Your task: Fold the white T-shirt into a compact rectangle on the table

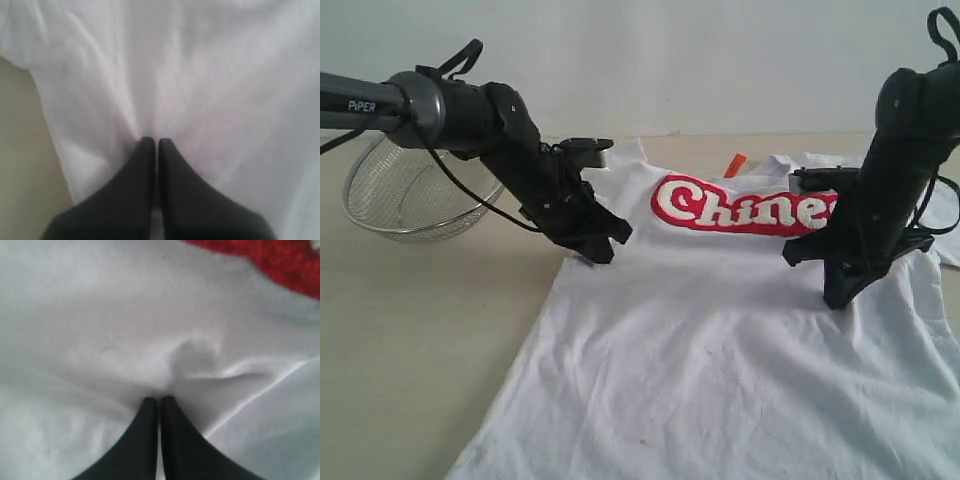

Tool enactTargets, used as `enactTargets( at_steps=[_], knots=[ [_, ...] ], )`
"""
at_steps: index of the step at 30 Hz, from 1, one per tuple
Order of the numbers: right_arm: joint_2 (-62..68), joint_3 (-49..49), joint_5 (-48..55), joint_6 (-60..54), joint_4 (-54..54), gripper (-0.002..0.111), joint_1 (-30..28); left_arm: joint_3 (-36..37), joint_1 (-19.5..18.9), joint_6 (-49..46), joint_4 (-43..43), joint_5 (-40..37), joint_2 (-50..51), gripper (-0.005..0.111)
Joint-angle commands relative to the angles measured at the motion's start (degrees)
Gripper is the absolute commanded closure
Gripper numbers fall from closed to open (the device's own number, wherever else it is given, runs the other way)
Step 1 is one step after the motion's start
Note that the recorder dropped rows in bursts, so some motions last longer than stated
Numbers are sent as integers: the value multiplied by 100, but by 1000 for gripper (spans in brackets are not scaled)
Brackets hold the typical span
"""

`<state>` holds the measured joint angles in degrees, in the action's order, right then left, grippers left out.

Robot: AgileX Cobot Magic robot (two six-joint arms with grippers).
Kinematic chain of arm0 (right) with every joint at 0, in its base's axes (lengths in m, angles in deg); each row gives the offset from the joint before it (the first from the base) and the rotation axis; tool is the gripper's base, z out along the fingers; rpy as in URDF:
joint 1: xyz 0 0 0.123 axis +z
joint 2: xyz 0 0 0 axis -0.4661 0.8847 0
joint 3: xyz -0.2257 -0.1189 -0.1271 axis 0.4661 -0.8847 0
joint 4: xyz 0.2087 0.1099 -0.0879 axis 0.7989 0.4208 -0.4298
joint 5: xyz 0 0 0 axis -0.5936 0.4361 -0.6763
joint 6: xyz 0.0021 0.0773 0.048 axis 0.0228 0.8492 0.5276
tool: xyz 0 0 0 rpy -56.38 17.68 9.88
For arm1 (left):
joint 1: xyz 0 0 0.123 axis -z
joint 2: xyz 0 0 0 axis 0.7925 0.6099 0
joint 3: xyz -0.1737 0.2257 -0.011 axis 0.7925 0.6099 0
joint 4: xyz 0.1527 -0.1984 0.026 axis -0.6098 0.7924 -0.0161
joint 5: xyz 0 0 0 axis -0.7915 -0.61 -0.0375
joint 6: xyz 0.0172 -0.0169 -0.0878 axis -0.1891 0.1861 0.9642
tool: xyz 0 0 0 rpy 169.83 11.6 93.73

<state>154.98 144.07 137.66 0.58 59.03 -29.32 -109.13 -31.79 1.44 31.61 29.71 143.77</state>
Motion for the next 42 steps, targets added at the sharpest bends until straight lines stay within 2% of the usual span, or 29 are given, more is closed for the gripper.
enactTargets(
  at_steps=[1,6,11,16,21,28,37,42],
  knots=[
    [-290,-34,-498,-528,561,109,60,700,4,66,-444,-381,11,102],
    [-421,483,-1172,-787,1266,109,259,1345,4,66,-351,-101,-308,102],
    [-131,1393,-1479,-719,1313,109,554,1659,4,29,-316,111,-442,102],
    [631,2777,-1263,-269,1302,109,803,1663,4,28,-290,111,-444,102],
    [1597,4182,-473,-214,1302,109,926,1663,4,28,-250,140,-444,102],
    [2592,5581,160,51,1302,109,951,1663,4,-11,-143,140,-444,102],
    [3137,6004,632,169,1269,109,951,1663,4,-11,-143,140,-444,102],
    [3193,6004,269,322,970,109,951,1663,4,-12,-48,92,-444,102]
  ],
)
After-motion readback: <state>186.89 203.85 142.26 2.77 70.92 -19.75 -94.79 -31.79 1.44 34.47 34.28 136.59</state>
